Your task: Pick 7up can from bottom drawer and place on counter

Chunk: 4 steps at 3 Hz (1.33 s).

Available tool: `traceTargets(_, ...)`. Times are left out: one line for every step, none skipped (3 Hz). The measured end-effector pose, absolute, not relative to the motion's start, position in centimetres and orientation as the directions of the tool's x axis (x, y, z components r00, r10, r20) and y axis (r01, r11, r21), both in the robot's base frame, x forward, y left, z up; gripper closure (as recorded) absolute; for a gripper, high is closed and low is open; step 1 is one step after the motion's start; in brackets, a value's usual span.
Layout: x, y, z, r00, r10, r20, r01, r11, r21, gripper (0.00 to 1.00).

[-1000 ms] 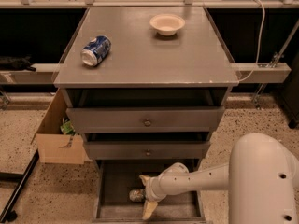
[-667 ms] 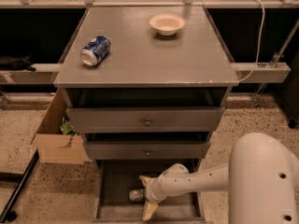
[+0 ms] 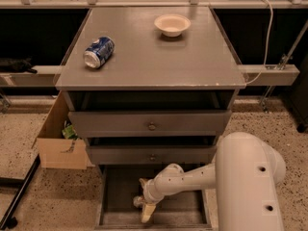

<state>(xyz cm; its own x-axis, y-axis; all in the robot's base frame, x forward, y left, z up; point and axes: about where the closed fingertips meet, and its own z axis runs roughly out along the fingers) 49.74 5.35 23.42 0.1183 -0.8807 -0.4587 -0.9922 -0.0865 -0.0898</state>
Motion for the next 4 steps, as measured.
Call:
traceTargets(51.4, 5.2, 22.8, 0.124, -0.915, -0.384, -0.991, -0.095, -0.094, 0.0)
traceTargets(53.8, 5.2, 21.1, 0.2, -0.959, -0.199, -0.977, -0.181, -0.11, 0.0)
traceTargets(54.3, 4.9, 19.5, 0.195, -0.97, -0.147, -0.977, -0.178, -0.12, 0.0)
traceTargets(55.5, 6.9, 17.8, 0.221, -0.967, -0.124, -0.971, -0.207, -0.117, 0.0)
